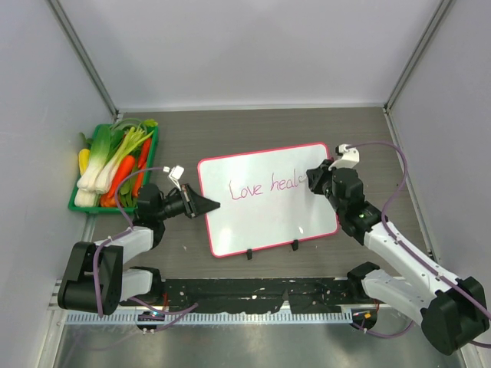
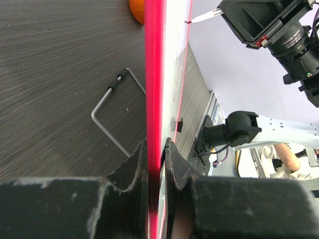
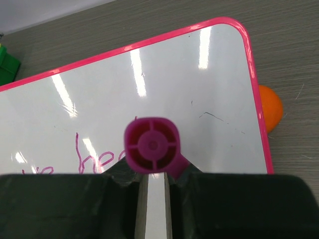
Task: Write a sentence on the whiteboard
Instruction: Write on the whiteboard with the whiteboard.
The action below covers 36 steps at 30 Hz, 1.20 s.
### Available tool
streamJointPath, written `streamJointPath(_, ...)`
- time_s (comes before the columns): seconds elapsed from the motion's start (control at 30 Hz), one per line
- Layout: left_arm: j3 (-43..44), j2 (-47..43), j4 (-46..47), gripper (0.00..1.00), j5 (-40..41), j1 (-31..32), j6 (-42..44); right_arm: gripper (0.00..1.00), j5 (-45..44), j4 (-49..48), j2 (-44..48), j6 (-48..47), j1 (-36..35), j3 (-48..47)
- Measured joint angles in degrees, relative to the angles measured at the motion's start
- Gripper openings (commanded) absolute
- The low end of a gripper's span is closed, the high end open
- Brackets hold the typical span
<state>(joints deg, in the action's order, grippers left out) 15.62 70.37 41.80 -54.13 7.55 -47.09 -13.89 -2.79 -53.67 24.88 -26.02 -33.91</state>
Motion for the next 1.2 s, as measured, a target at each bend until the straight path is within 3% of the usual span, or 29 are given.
streamJointPath(0.5, 0.0, 0.0, 0.0, 0.0, 0.0, 0.0, 0.0, 0.01, -0.7, 1.8, 1.4, 0.7, 0.0, 0.6)
streamJointPath(1.2, 0.0, 0.0, -0.1, 0.0, 0.0, 0.0, 0.1, 0.01, 4.7, 1.5, 3.0, 2.4, 0.3, 2.0)
